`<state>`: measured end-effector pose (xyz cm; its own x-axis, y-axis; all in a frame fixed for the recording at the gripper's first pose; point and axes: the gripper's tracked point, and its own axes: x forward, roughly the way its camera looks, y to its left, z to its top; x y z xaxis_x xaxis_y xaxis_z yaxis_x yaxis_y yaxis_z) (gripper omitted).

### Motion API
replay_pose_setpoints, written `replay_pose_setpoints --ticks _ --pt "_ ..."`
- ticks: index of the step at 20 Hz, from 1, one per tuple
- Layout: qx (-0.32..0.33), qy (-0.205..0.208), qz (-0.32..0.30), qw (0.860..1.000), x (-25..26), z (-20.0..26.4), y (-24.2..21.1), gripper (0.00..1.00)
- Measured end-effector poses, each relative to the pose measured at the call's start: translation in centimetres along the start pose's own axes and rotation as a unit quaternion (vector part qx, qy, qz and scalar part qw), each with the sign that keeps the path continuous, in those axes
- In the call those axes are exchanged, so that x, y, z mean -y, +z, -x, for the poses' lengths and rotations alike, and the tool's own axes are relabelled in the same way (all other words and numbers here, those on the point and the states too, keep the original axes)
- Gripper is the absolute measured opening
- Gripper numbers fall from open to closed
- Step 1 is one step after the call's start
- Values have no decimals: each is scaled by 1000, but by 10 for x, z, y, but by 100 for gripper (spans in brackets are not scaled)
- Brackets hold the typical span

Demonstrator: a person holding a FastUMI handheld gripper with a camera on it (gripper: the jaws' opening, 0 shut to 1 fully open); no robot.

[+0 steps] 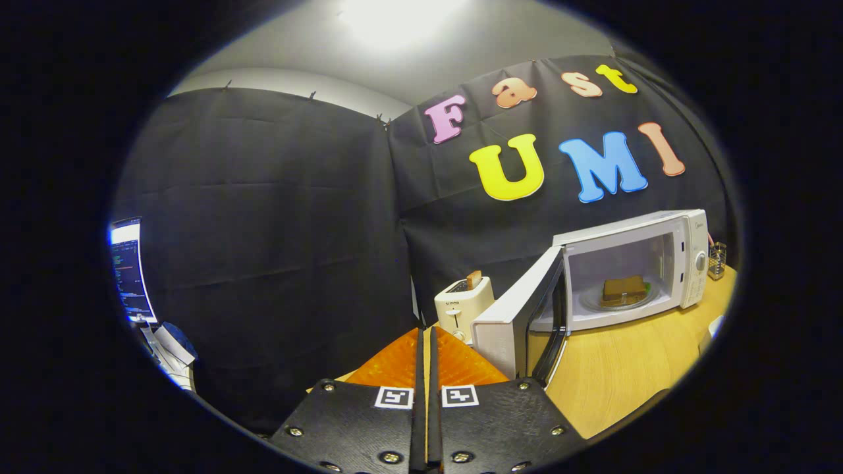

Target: Open the microwave, put the food inside, and close the microwave door.

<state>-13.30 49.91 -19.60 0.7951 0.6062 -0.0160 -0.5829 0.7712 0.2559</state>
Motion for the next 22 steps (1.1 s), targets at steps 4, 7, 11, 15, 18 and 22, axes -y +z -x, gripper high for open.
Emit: replay_pose_setpoints --ticks 4,7,11,15,18,22 --pt "5 -15 -26 1000 12 -6 -3 1" --pt "13 -30 -14 999 20 4 -2 1" --pt "13 -30 -17 999 32 12 1 1" --pt "19 -49 -9 999 50 26 5 1" --pt "22 -59 -12 998 65 34 9 1" --pt "33 -89 -18 995 89 49 18 1"
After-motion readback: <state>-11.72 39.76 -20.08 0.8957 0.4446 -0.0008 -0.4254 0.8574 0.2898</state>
